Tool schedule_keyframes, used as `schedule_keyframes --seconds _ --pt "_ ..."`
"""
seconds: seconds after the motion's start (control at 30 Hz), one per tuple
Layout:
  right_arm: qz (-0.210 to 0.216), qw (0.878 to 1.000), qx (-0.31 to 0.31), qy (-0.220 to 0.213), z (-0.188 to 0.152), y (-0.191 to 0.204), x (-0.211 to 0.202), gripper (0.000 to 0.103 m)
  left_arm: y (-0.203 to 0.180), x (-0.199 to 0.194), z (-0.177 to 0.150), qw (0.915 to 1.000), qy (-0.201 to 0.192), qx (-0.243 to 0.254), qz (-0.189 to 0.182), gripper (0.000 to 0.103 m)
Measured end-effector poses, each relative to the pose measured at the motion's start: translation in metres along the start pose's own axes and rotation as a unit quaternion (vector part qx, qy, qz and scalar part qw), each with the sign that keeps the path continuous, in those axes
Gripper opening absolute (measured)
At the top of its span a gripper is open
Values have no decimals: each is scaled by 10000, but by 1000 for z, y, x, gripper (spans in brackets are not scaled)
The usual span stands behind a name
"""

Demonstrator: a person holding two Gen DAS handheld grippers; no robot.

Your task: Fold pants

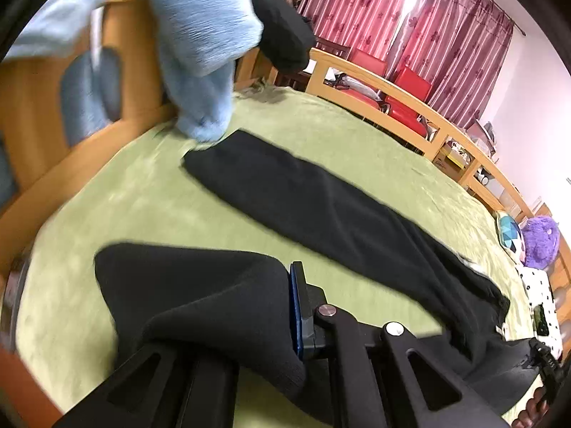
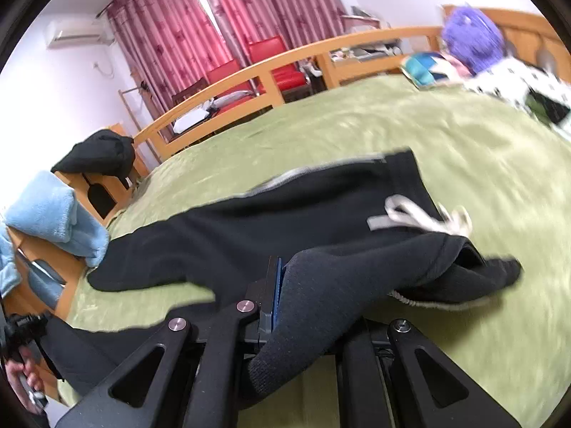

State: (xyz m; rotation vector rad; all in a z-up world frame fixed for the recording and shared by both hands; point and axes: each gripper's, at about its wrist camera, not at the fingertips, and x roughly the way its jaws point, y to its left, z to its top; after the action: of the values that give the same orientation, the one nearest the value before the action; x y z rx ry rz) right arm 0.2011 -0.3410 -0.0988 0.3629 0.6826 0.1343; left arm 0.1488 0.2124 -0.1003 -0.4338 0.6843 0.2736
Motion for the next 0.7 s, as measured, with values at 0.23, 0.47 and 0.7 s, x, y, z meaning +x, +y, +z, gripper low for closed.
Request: schedule_keyframes --seconds 0.23,0.47,0.7 --pt "-69 9993 9 -359 113 27 68 9 -60 45 96 9981 -536 74 -279 8" --pt "74 9997 242 -55 143 29 142 72 -92 99 109 9992 -384 98 -19 80" --pt "-38 9983 -227 533 73 19 156 72 -70 130 49 9984 310 435 164 81"
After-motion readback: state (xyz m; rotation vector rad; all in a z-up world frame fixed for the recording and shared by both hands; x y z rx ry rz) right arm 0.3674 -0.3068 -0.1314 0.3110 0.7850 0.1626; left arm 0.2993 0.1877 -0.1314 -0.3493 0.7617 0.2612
